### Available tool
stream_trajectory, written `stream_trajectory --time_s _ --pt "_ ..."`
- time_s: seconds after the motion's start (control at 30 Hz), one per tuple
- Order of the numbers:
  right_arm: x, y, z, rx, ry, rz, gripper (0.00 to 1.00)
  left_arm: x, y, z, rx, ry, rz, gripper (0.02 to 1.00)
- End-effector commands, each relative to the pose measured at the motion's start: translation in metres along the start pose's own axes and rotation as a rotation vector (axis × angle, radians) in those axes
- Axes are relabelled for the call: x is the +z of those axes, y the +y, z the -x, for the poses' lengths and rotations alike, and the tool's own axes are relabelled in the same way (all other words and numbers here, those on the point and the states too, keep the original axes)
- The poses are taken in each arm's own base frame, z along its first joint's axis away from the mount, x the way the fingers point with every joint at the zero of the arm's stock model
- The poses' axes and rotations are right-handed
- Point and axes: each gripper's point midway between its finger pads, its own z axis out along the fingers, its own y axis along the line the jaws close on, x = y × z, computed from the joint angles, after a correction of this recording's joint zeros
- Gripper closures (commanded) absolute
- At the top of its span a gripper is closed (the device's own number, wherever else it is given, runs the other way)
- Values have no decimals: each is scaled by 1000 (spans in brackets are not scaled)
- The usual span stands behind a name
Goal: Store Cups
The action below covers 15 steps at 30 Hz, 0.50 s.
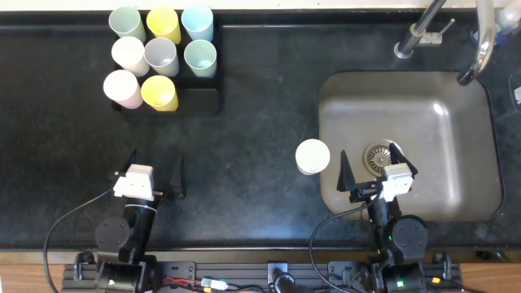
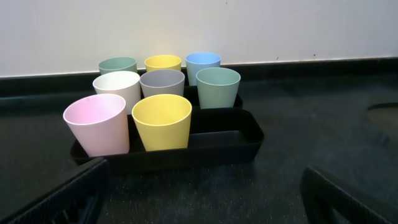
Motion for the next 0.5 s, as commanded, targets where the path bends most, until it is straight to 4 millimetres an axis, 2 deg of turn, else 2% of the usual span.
stream_trajectory --time_s 0.03,0.13,0.2,0.37,0.5 --pt "-2 -2 23 118 -86 -5 3 -1 -1 0 -14 -4 -4 18" --pt "-10 0 65 153 -182 8 5 -1 -1 0 -14 -4 -4 18" --pt "-18 2 85 151 -188 9 3 -1 -1 0 -14 -4 -4 18" --pt "-38 3 102 122 -23 -15 5 -1 -1 0 -14 -4 -4 18" --pt "-48 6 125 82 101 -17 3 -1 -1 0 -14 -4 -4 18"
